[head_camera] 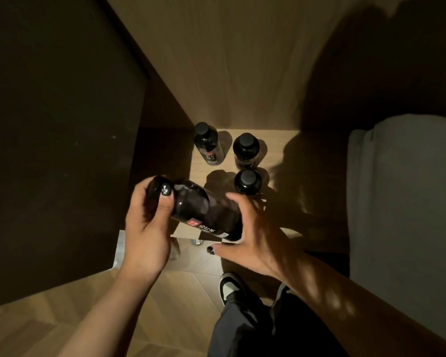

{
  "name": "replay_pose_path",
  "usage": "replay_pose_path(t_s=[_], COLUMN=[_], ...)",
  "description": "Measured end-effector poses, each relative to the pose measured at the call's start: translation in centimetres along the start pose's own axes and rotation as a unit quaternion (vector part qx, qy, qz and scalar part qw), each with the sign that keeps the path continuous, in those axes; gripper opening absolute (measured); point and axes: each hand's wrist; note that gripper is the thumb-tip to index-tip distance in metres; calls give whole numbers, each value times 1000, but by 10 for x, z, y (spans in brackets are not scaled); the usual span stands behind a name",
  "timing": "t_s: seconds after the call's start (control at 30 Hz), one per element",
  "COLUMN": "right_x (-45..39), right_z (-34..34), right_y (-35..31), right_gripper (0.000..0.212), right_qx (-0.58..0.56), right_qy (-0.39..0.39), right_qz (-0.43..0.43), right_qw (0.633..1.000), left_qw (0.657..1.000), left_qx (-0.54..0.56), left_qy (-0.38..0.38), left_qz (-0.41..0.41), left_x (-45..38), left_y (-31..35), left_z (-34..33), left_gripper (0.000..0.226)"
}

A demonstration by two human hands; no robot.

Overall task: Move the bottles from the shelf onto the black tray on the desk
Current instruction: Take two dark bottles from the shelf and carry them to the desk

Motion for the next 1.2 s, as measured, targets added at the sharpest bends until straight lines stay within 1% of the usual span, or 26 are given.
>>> replay_pose_path(t_s=[0.07,0.1,0.13,0.2,0.23,0.3,0.37,0.43,0.47,0.53,0.6,0.67,0.7,0.73,0.77,0.8,0.83,0.87,0.9,1.0,1.1,1.13,1.2], right_x=[-2,-3,-5,-8,-8,-5,1,8,10,14,20,26,29,30,31,32,32,32,33,37,39,40,41], right_z=[-2,-1,-1,0,0,1,5,14,20,32,43,51,55,58,61,64,66,67,68,69,69,69,71], right_y=[-4,-5,-4,-2,0,6,15,26,32,47,59,69,72,72,78,80,82,87,90,97,99,100,100], right_gripper=[103,101,93,70,64,66,67,55,48,43,46,50,46,38,31,31,32,33,33,34,31,31,30], right_qx=[4,-2,-7,-17,-24,-37,-63,-123,-151,-190,-215,-208,-190,-197,-198,-211,-211,-228,-251,-278,-296,-303,-308], right_qy=[7,17,31,55,57,53,54,57,67,92,101,137,168,198,211,206,182,152,148,158,164,166,168], right_qz=[3,6,14,23,10,-27,-55,-82,-97,-118,-131,-139,-129,-138,-139,-167,-174,-196,-217,-241,-242,-246,-252], right_qw=[1000,1000,999,998,998,998,995,987,981,970,963,958,959,950,947,941,945,941,932,916,909,906,902], left_qw=[999,999,998,996,995,992,986,979,979,981,976,966,960,954,951,949,949,951,953,962,958,956,956], left_qx=[32,39,38,19,6,-12,11,42,29,-49,-120,-156,-170,-183,-195,-205,-214,-223,-228,-212,-228,-231,-221], left_qy=[-17,-29,-43,-77,-90,-121,-164,-192,-193,-178,-165,-180,-192,-204,-213,-217,-212,-202,-189,-169,-175,-180,-191], left_qz=[5,1,-8,-29,-35,-35,-9,49,63,57,70,100,112,117,114,105,91,75,58,22,-15,-19,2], left_x=[-2,-2,-2,-1,-1,-3,-5,-8,-11,-18,-25,-30,-32,-34,-36,-37,-39,-40,-41,-43,-48,-50,-50], left_y=[3,5,7,11,12,13,17,18,15,6,-6,-18,-27,-36,-45,-52,-59,-63,-66,-72,-71,-69,-63], left_z=[-1,-4,-6,-12,-15,-19,-25,-32,-37,-48,-62,-79,-87,-95,-103,-111,-119,-126,-132,-145,-147,-146,-141], left_gripper=[25,25,26,29,31,31,24,26,25,23,42,65,73,80,87,91,92,90,87,76,67,66,65])
Point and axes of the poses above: each hand's wrist, its own x-axis away from the middle knuckle, its own z-axis out of the back of the hand, y = z × x, and after that the axes turned 7 degrees about y, right-handed
